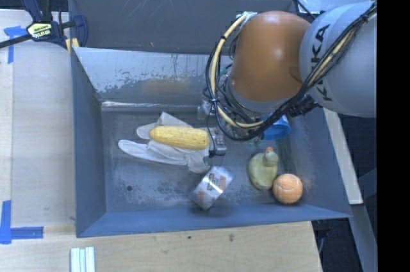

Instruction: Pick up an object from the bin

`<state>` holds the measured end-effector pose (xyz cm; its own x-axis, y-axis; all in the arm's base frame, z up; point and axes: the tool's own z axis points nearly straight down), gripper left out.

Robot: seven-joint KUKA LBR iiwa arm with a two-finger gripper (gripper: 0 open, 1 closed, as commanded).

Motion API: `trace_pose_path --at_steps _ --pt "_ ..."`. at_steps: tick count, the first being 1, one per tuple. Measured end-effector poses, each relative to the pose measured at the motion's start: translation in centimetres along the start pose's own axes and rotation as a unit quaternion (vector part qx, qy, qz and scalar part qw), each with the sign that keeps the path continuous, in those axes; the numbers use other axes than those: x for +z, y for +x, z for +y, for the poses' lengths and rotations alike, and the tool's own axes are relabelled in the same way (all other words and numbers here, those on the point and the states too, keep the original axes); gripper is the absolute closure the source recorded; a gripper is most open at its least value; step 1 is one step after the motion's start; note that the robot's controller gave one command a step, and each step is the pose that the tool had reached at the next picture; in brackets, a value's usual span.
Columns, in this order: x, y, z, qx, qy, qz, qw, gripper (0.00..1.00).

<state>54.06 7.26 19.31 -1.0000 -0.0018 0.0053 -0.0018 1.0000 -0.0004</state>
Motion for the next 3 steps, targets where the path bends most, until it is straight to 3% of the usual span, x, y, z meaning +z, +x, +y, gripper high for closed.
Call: trace_pose_path --at_steps 1,2,3 --pt "-0.5 -0.1 0.0 0.001 -0.001 -0.0042 1.0000 0.00" --pt "4.6 -1.9 0.1 -0.008 -0.001 -0.0064 1.0000 0.00" --pt "8.9 -2.7 1.1 -0.012 -0.001 -0.0049 0.9999 0.00"
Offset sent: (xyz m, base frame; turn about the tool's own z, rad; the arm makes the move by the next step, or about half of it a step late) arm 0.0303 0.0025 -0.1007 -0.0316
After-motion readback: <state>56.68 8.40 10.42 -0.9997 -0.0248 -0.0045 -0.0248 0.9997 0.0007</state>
